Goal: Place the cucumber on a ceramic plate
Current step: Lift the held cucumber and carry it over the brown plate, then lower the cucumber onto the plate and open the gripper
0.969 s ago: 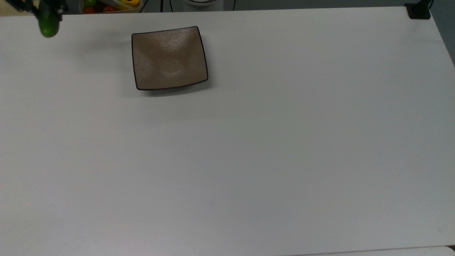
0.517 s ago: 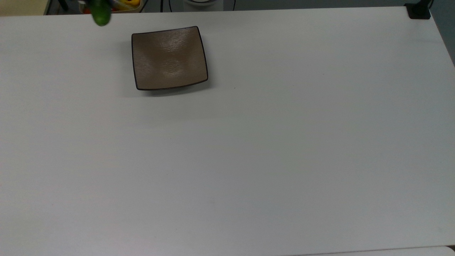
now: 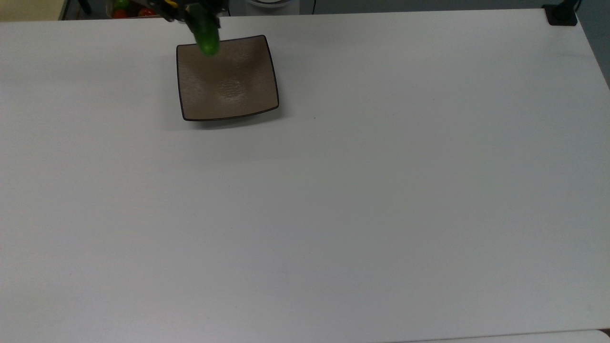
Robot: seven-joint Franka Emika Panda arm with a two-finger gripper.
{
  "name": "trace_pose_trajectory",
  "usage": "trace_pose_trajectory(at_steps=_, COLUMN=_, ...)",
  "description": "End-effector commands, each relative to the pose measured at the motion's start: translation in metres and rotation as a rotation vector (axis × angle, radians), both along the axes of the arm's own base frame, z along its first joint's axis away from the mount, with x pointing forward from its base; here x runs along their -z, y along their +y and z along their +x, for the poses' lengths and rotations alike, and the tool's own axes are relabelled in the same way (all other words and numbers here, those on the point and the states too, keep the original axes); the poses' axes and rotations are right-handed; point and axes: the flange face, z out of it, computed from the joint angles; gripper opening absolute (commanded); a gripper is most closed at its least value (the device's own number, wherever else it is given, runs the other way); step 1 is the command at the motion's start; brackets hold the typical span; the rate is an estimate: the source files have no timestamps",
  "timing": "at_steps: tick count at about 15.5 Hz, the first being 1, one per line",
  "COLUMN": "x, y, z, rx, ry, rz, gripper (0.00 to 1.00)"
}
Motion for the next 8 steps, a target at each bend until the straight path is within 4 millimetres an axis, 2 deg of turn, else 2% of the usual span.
trace_pose_trajectory(at_steps=1, x=0.04, y=0.009, z=-0.013, rx=0.011, ry=0.045, rz=0.011, gripper=0.09)
trace_pose_trajectory(at_steps=8, x=0.121, y=0.012, z=-0.025, rx=-0.009, ry=0.015, rz=-0.035, gripper=0.09)
